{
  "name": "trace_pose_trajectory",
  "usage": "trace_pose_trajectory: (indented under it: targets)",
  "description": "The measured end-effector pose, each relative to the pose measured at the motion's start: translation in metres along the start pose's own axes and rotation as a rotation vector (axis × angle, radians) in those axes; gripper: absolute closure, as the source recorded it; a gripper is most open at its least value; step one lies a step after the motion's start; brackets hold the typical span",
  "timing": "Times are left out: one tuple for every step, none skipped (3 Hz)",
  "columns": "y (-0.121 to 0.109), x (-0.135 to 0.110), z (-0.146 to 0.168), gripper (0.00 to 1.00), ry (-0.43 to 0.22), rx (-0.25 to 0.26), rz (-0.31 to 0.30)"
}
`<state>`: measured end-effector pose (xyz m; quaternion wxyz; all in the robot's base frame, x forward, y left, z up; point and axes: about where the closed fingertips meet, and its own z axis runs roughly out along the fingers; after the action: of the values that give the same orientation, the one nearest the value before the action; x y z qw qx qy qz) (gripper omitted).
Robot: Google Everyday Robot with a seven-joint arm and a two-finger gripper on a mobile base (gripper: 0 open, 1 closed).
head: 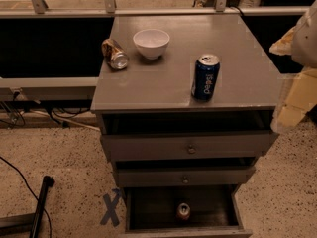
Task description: Pick coke can from bottom drawer and place on counter
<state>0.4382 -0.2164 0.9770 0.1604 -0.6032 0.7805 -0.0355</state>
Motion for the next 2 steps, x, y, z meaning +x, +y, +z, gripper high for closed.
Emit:
trace_pose_trajectory:
  targets:
    - [0.0, 0.0, 0.0, 0.0, 0.0, 0.0, 0.0]
    - [0.0012, 0.0015, 0.003, 0.0, -0.02, -0.005, 0.013]
